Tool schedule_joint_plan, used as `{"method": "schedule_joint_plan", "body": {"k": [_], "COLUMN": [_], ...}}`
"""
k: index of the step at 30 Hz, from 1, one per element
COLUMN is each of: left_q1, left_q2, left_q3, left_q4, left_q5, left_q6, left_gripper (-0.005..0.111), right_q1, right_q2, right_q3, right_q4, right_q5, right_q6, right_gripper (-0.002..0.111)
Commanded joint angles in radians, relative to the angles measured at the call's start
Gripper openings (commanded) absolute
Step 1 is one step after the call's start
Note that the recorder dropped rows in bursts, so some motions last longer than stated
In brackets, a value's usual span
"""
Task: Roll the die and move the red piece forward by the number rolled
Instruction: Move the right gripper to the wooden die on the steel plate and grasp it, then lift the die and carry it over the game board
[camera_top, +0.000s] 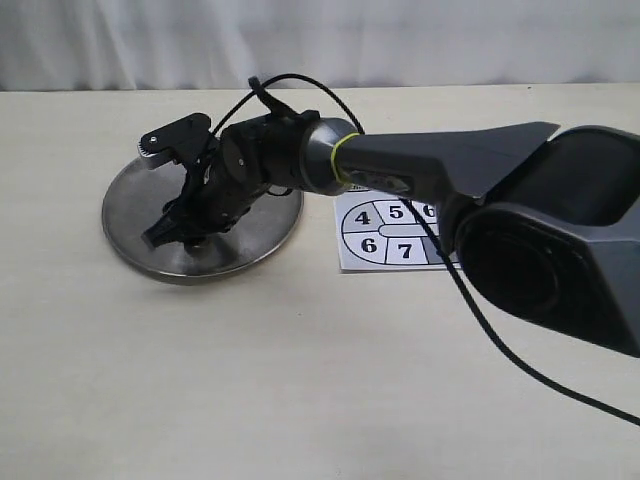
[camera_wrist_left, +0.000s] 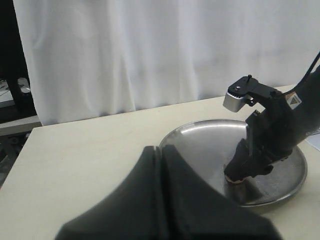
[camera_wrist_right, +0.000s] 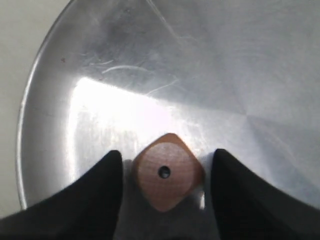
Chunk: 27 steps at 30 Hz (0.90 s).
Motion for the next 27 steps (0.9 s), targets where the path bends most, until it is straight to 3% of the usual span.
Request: {"method": "schedule_joint_plan", "body": {"k": [1, 5, 16, 27], "left_q1": [-0.001, -0.001, -0.001, -0.001], "left_q2": [-0.001, -0.001, -0.001, -0.001], "left_q3": [0.002, 0.002, 0.002, 0.002], "left_q4": [-0.004, -0.004, -0.004, -0.004], "left_q5": [-0.009, -0.009, -0.009, -0.009], "left_q6": [-0.002, -0.002, -0.002, -0.002], "left_gripper": [0.000, 0.000, 0.000, 0.000], "right_q1": [-0.011, -0.009, -0.011, -0.144], "right_q2": [-0.005, -0.005, -0.048, -0.326], "right_q3": [-0.008, -0.008, -0.019, -0.063], "right_q4": [0.001, 0.001, -0.027, -0.071], "right_q5": [0.011, 0.011, 0.095, 0.402], "right_q6": [-0.043, -0.043, -0.043, -0.021], "right_gripper": [0.021, 0.004, 0.004, 0.004]}}
